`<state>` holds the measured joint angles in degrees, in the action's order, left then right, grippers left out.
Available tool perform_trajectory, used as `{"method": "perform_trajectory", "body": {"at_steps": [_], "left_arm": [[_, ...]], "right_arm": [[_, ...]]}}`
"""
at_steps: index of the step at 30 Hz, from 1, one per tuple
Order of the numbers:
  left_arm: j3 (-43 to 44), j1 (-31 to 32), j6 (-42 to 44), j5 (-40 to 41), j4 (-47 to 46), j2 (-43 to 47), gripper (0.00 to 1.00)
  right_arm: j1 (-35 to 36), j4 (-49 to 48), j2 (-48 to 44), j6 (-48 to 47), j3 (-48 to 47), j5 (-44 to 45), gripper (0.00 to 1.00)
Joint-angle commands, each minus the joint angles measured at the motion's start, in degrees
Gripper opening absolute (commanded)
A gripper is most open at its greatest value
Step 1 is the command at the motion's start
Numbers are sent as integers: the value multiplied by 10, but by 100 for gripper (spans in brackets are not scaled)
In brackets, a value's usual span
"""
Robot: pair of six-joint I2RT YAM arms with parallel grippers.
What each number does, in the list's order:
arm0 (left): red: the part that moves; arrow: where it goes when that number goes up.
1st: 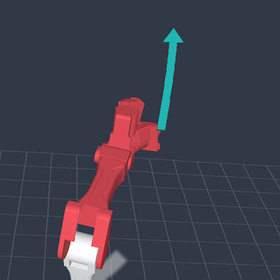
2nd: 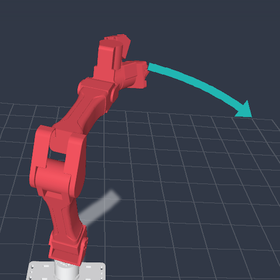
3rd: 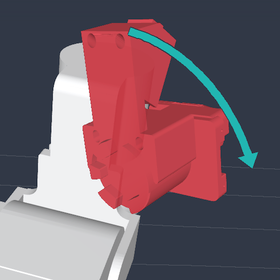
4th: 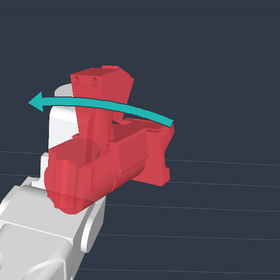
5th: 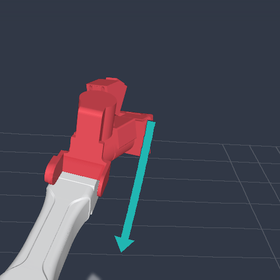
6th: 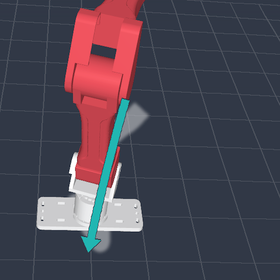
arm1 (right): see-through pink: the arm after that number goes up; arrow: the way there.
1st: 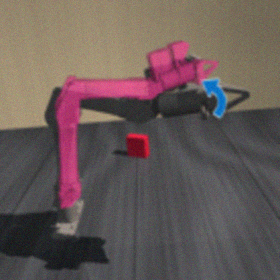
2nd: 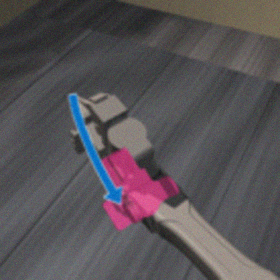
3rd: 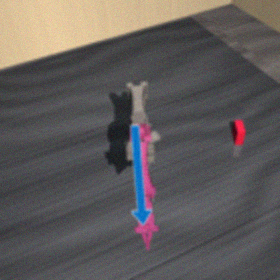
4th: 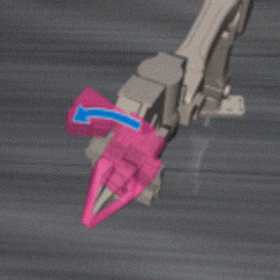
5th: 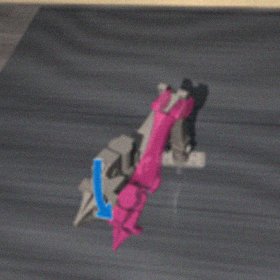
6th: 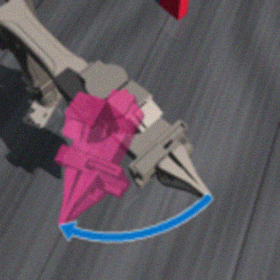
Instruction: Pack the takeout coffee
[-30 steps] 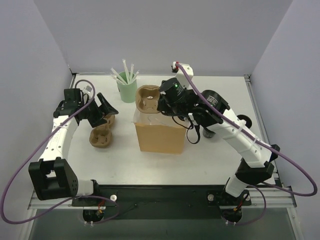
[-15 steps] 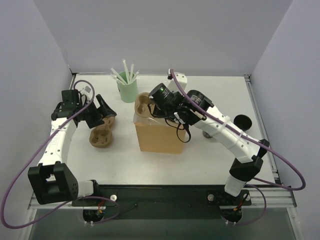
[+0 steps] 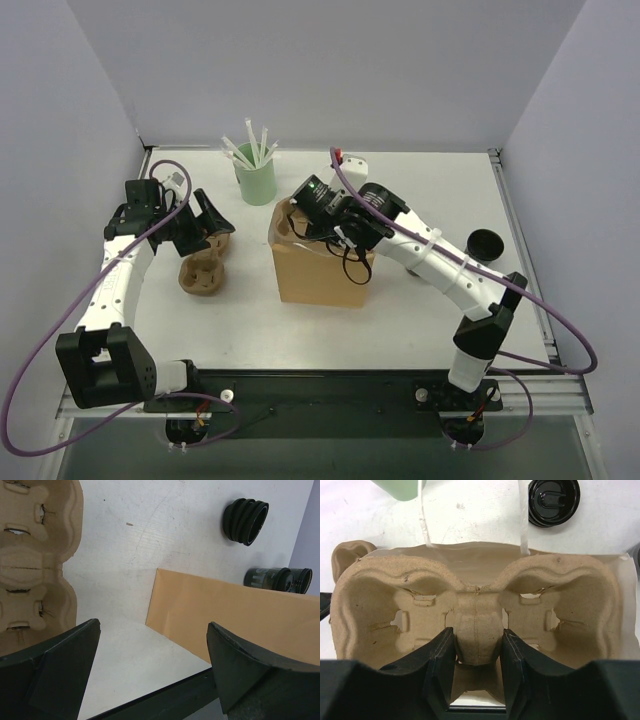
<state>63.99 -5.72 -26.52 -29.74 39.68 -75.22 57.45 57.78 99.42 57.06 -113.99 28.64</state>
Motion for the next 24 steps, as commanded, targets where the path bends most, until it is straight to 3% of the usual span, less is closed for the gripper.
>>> {"method": "perform_trajectory", "body": {"at_steps": [1, 24], "left_arm": [[1, 2, 10, 8, 1, 15, 97], [-8, 0, 33, 48, 40, 46, 97]], "right_arm": [[-7, 20, 24, 7, 3, 14, 35], [-7, 59, 76, -10, 38, 18, 38]]}}
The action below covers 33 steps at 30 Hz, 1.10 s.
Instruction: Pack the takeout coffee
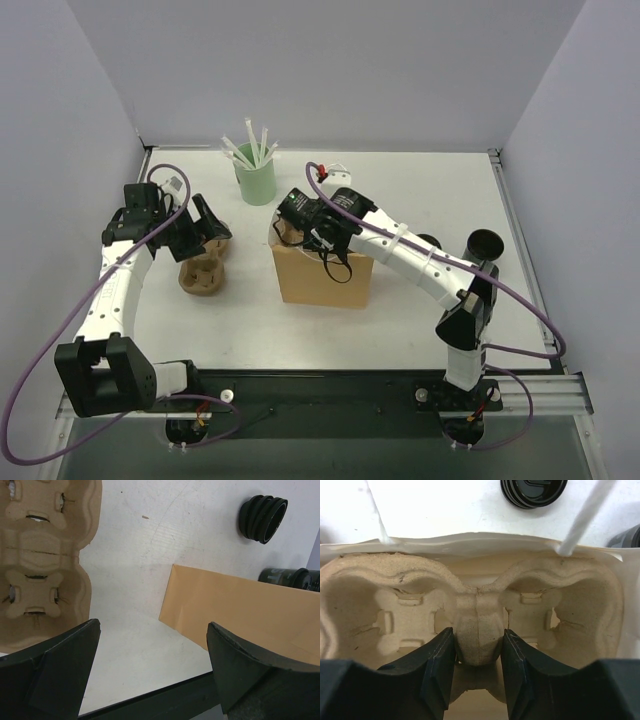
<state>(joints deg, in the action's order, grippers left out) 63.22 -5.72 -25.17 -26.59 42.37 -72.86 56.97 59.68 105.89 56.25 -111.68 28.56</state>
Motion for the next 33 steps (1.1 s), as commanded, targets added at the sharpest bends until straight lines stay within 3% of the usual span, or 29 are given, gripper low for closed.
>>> {"method": "perform_trajectory", "body": {"at_steps": [1, 21, 28, 30, 33], "left_arm": [[-3, 2, 21, 16, 16, 25, 97], [-5, 8, 39, 34, 40, 33, 97], [-1, 9, 39, 34, 41, 34, 97], [-1, 9, 39, 34, 39, 35, 97], [-1, 10, 35, 33, 32, 34, 97]], "right_arm": [[-2, 40, 13, -2, 16, 21, 38], [-6, 27, 39, -6, 54, 22, 45], [-6, 22, 33, -1, 57, 21, 58], [-5, 22, 22, -6, 52, 25, 57], [-5, 21, 10, -25, 34, 24, 43]]}}
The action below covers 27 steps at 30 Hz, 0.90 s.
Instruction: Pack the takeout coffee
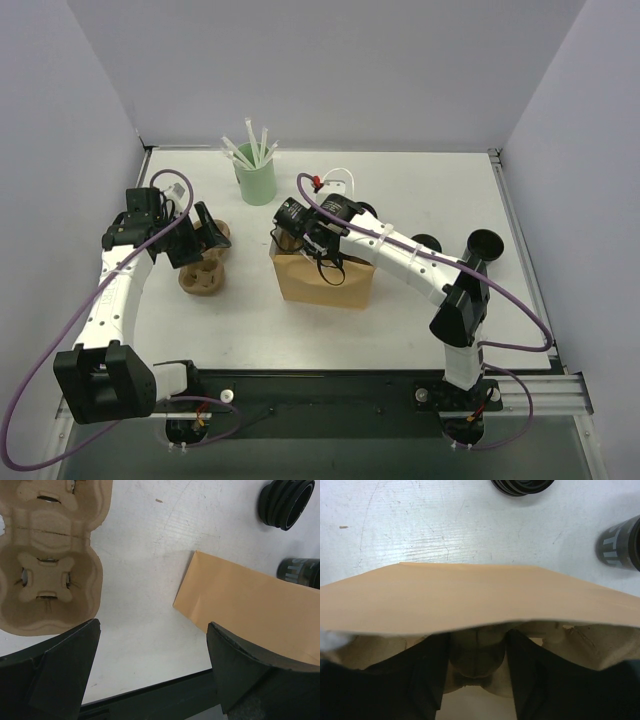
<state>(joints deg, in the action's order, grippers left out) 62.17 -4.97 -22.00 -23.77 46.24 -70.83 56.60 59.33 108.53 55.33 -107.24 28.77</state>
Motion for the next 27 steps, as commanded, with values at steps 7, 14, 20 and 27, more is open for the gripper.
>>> {"method": "perform_trajectory", "body": {"at_steps": [7, 14, 20, 27], "left_arm": [[5, 1, -5, -1, -20, 10, 97], [-24, 2, -15, -7, -39, 19, 97], [-17, 2, -15, -6, -34, 18, 97], [-19, 1, -9, 1, -27, 18, 97]], "right_arm": [[1, 31, -48, -24, -3, -28, 39], [-11, 29, -52, -41, 6, -69, 40], [-15, 33, -46, -50, 16, -86, 40], [-22, 40, -24, -64, 20, -115, 46]]}}
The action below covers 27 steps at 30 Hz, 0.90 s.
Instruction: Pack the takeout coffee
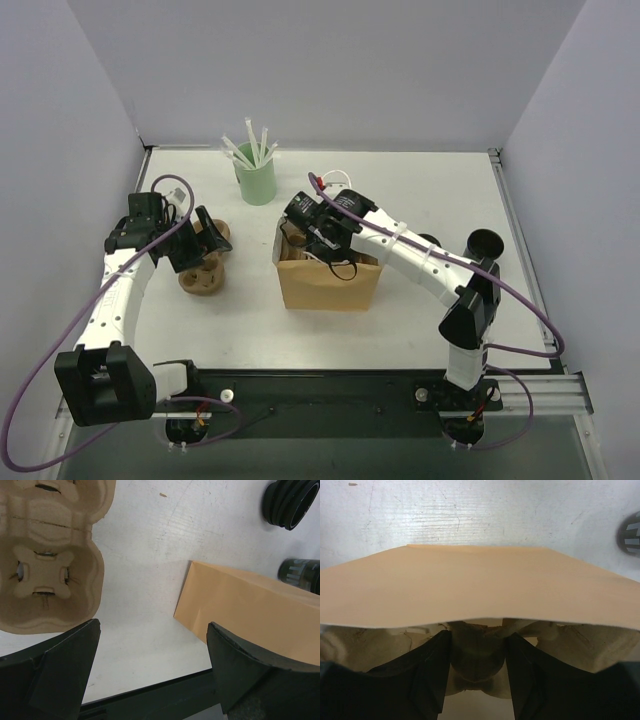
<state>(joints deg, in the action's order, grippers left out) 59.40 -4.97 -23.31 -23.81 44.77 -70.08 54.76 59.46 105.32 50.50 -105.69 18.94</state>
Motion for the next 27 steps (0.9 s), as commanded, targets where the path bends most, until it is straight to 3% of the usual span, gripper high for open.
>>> {"method": "perform_trajectory", "body": {"at_steps": [1, 8, 18, 27], "left_arm": [[11, 1, 5, 3, -13, 11, 97], [22, 1, 5, 9, -2, 10, 97], [20, 0, -18, 8, 0, 22, 97], [-71, -41, -163, -155, -135, 35, 97]], "right_arm": [[-4, 40, 10, -19, 2, -19, 47], [-13, 46, 9, -32, -18, -8, 63], [-18, 48, -16, -54, -36, -19, 62], [-24, 51, -56, -73, -57, -24, 64]]}}
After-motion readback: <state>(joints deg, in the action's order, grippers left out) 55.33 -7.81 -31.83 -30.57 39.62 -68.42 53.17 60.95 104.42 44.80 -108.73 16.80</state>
